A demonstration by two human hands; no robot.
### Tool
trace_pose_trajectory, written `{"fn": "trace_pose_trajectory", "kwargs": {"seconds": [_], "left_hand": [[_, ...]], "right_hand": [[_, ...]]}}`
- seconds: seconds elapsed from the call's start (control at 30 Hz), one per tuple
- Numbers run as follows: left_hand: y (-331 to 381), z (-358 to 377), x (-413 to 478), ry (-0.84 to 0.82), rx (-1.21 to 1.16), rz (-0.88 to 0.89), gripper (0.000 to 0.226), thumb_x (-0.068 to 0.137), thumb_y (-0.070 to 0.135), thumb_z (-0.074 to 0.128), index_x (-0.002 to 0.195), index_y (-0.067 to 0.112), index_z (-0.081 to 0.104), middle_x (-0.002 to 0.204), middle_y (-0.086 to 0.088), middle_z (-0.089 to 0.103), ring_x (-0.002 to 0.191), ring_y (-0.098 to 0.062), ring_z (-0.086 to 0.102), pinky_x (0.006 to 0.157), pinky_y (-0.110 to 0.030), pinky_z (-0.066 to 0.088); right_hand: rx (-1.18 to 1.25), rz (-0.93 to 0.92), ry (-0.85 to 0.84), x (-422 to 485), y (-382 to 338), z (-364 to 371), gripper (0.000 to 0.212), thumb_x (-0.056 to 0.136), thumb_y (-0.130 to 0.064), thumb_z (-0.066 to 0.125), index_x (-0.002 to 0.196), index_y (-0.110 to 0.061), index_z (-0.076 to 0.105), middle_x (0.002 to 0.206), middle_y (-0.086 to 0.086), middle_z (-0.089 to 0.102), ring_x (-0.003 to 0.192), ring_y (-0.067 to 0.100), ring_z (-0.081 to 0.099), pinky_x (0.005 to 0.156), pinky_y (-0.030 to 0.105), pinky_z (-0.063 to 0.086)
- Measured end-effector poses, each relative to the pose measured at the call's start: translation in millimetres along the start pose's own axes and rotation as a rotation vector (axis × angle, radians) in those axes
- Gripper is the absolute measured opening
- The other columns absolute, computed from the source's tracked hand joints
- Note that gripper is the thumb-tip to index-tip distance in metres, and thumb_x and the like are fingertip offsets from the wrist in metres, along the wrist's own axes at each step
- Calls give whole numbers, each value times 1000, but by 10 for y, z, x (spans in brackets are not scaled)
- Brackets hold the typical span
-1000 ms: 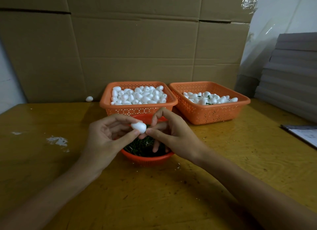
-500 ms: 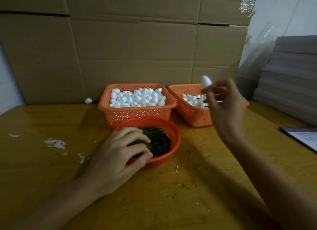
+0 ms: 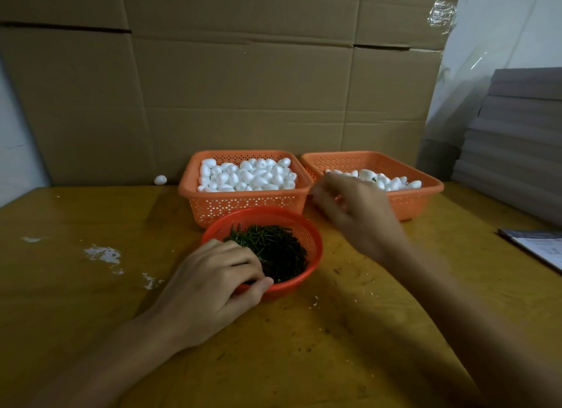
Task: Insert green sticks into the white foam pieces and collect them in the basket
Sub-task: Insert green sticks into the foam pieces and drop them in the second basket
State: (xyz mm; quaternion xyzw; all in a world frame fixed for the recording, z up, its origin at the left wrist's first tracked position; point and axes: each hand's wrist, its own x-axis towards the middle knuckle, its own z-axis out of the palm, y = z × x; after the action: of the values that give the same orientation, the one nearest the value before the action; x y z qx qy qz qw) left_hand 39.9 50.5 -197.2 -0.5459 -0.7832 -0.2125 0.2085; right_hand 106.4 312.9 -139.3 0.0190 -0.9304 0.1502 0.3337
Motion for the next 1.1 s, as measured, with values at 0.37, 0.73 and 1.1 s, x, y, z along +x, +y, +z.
{"fn": "trace_pose_trajectory", "kwargs": {"seconds": [0.37, 0.73, 1.1], "left_hand": [[8, 12, 5, 31, 47, 8, 45, 106, 49, 41, 91, 22, 74, 96, 11, 60, 83, -4, 53, 76, -31, 45], [-15, 13, 1, 63, -94, -36, 42, 105, 48, 41, 96, 22, 72, 102, 13, 59, 96, -5, 57, 82, -33, 47], [-464, -247, 996, 212, 109, -370, 23, 103, 29, 56, 122, 23, 69, 125, -4, 59, 117, -29, 58, 95, -39, 43]], "right_hand": [[-127, -226, -574, -264, -500, 374, 45, 112, -43, 26, 115, -23, 66, 105, -4, 60, 94, 14, 56, 78, 39, 47], [-85, -223, -535, -265, -562, 348, 35, 111, -32, 37, 98, -13, 63, 96, 0, 59, 90, 17, 53, 81, 40, 45], [52, -87, -574, -176, -543, 274, 33, 96, -9, 57, 119, -23, 76, 120, -5, 74, 109, 12, 65, 90, 22, 49]]}}
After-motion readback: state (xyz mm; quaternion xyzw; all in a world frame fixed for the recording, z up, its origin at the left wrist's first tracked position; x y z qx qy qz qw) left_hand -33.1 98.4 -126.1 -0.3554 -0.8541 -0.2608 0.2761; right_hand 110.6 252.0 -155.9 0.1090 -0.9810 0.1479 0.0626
